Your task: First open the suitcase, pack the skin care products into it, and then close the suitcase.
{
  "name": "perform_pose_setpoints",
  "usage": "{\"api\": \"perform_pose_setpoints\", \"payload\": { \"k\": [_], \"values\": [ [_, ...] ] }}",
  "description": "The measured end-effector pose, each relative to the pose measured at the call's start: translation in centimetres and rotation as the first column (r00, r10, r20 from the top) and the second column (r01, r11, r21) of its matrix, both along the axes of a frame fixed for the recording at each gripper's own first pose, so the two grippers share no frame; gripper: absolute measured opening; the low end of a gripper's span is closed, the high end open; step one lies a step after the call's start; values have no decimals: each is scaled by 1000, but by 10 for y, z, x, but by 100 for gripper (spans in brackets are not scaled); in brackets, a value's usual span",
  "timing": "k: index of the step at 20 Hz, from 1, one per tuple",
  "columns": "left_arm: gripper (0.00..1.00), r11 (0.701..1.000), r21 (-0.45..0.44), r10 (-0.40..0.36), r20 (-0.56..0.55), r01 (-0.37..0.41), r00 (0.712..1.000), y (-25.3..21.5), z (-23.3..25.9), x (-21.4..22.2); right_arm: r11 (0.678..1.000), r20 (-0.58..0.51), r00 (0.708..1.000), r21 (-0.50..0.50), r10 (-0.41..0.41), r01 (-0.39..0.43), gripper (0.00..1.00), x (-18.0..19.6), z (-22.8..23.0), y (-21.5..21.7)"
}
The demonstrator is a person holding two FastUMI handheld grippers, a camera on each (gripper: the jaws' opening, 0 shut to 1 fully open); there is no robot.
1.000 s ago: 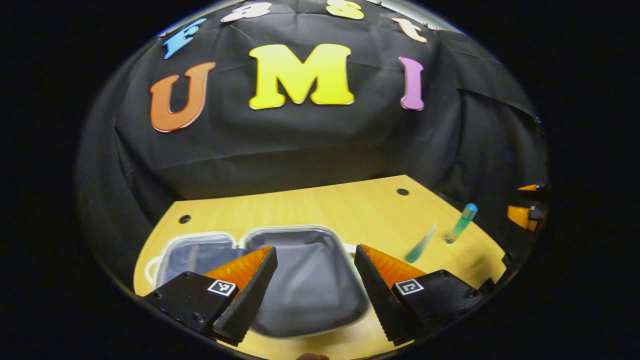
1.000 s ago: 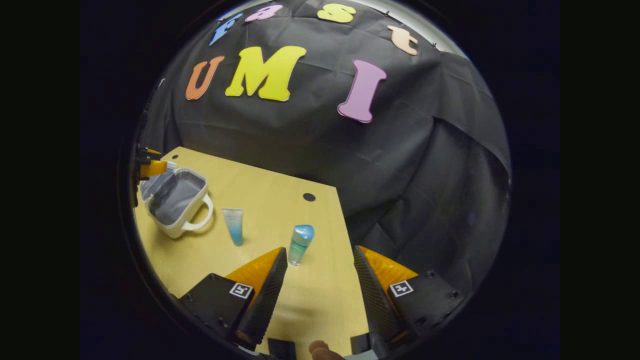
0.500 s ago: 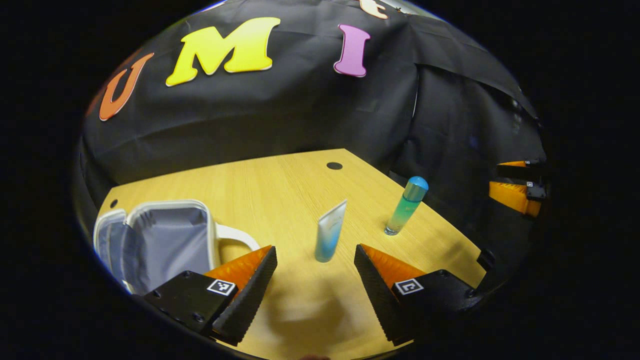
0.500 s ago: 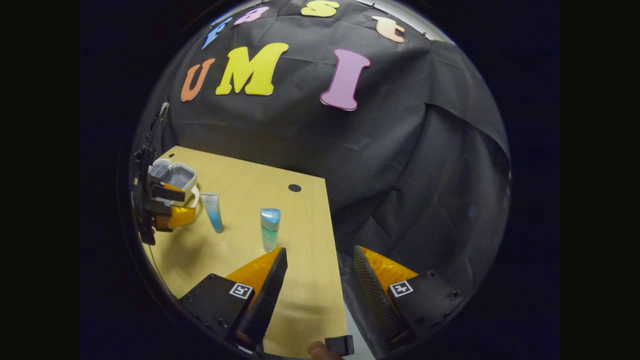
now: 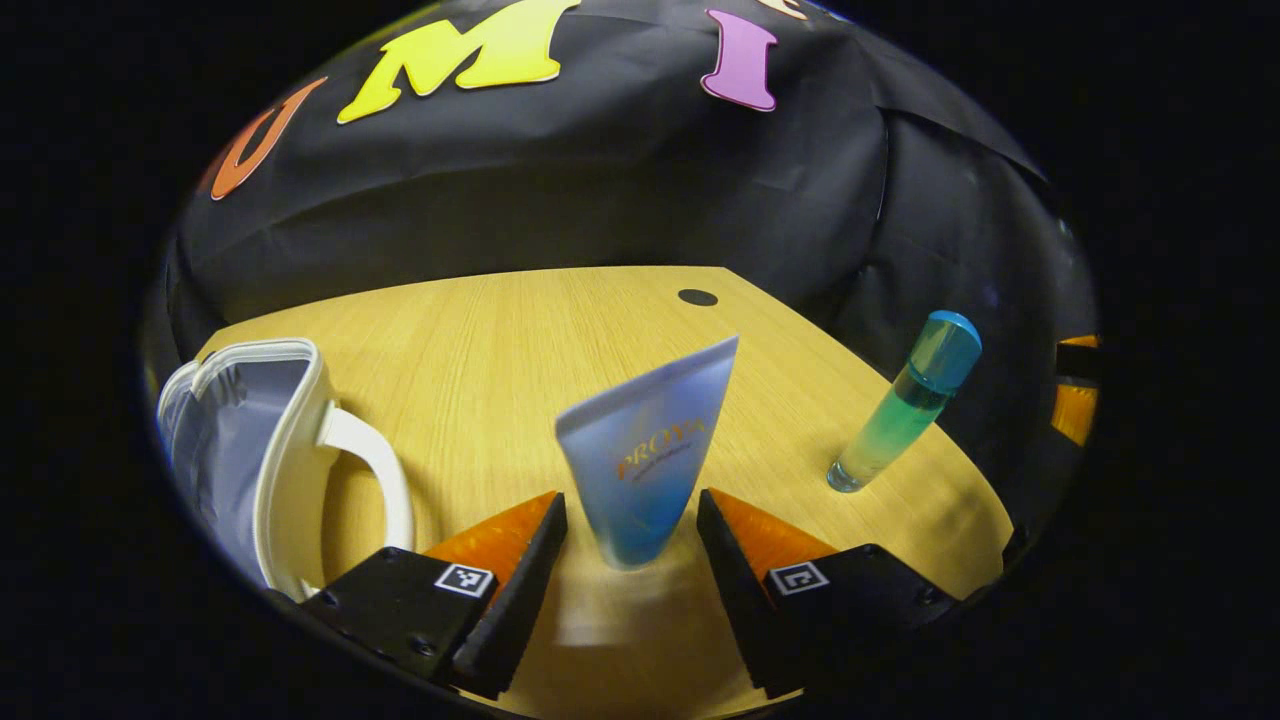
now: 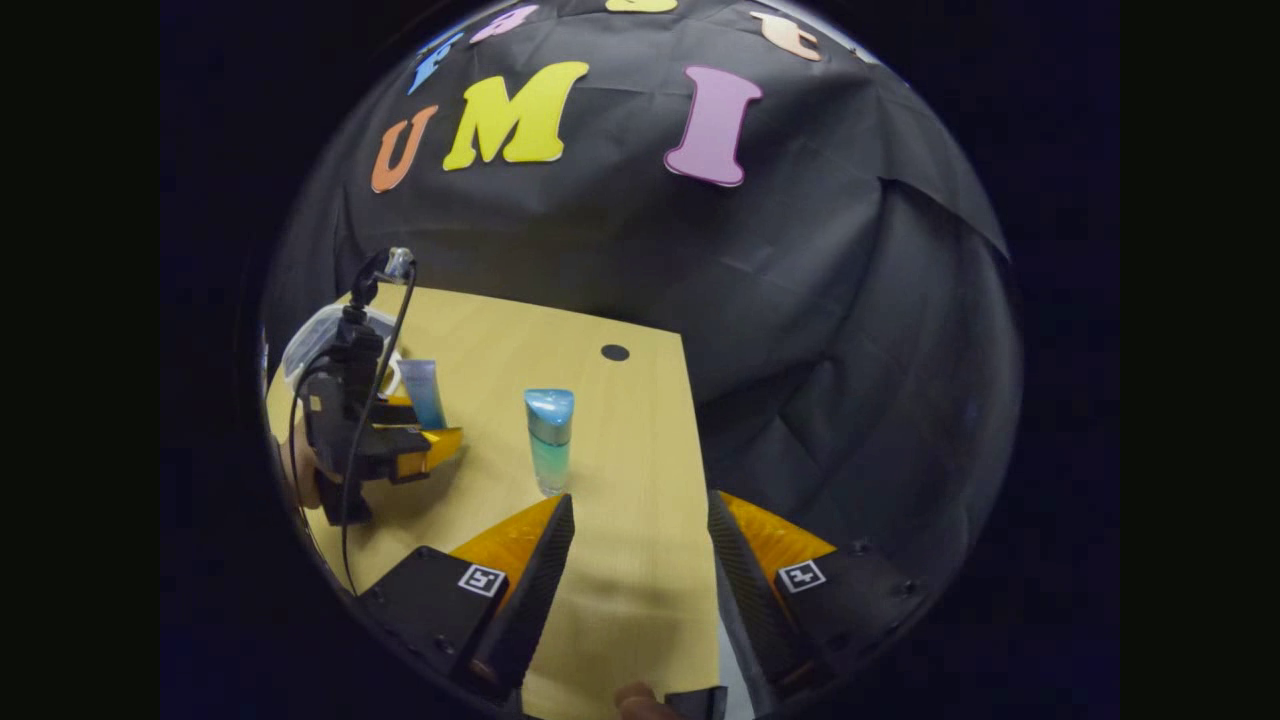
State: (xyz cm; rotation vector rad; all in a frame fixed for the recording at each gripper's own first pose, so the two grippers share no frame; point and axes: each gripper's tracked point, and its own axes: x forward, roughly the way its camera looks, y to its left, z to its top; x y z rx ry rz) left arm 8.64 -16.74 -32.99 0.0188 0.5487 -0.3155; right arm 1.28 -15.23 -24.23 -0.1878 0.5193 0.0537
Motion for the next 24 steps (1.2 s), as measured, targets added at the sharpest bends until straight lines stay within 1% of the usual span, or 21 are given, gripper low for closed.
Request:
{"api": "perform_pose_setpoints", "payload": {
  "k": [1, 2, 3, 4, 5, 7, 8, 9, 10, 12, 14, 16, 17, 19, 20, 21, 22, 24],
  "values": [
    [79, 1000, 15, 5, 2, -5, 1000, 0, -3, 2, 1000, 0, 1000, 13, 9, -9, 80, 2, -3, 3],
    [67, 1000, 23, 2, -3, -2, 1000, 0, -4, 3, 1000, -1, 1000, 18, 20, -19, 80, 6, -5, 6],
    [62, 999, 37, 4, 2, -4, 1000, 2, -3, 4, 999, -1, 1000, 15, 31, -31, 80, 7, -8, 8],
    [59, 999, 31, -6, -1, 6, 1000, 0, -4, 5, 999, -1, 999, 10, 46, -46, 80, 10, -9, 11],
    [47, 1000, 20, -16, -22, 16, 1000, -2, -3, 2, 998, 0, 998, 6, 58, -58, 80, 11, -10, 12],
    [46, 999, 30, -15, -21, 16, 1000, 2, 6, -2, 996, 4, 997, 24, 83, -83, 79, 15, -12, 21],
    [53, 999, 33, -24, -9, 24, 1000, 5, 16, -3, 994, 6, 995, 42, 99, -99, 80, 19, -12, 29],
    [46, 999, 43, -28, 12, 27, 1000, 8, 30, -4, 992, 13, 993, 58, 114, -114, 80, 24, -13, 36],
    [46, 998, 47, -38, 31, 37, 999, 11, 44, -6, 990, 17, 992, 65, 123, -124, 80, 31, -14, 42],
    [45, 997, 70, -30, 99, 23, 995, 25, 84, -7, 989, 24, 991, 65, 133, -134, 80, 48, -22, 52],
    [46, 998, 65, -4, 143, -5, 990, 39, 119, -11, 987, 29, 988, 52, 154, -155, 80, 65, -33, 64],
    [45, 998, 27, 45, 155, -50, 987, 54, 151, -20, 984, 28, 984, 27, 178, -178, 81, 84, -46, 74],
    [45, 998, 4, 64, 158, -66, 985, 61, 167, -25, 982, 24, 982, 24, 187, -187, 79, 92, -52, 80],
    [44, 995, 10, 99, 170, -102, 981, 80, 194, -32, 982, 3, 983, 26, 186, -186, 79, 104, -66, 87],
    [51, 994, 18, 105, 178, -110, 978, 87, 206, -40, 984, -9, 984, 25, 178, -178, 78, 108, -71, 89],
    [43, 993, 25, 110, 187, -116, 976, 95, 217, -46, 985, -15, 985, 37, 170, -169, 76, 110, -77, 91],
    [43, 991, 45, 118, 192, -129, 974, 106, 226, -53, 991, -17, 991, 16, 135, -135, 73, 114, -79, 87],
    [43, 987, 64, 129, 196, -144, 972, 126, 237, -66, 994, -26, 994, 19, 107, -107, 58, 118, -84, 85]
  ]
}}
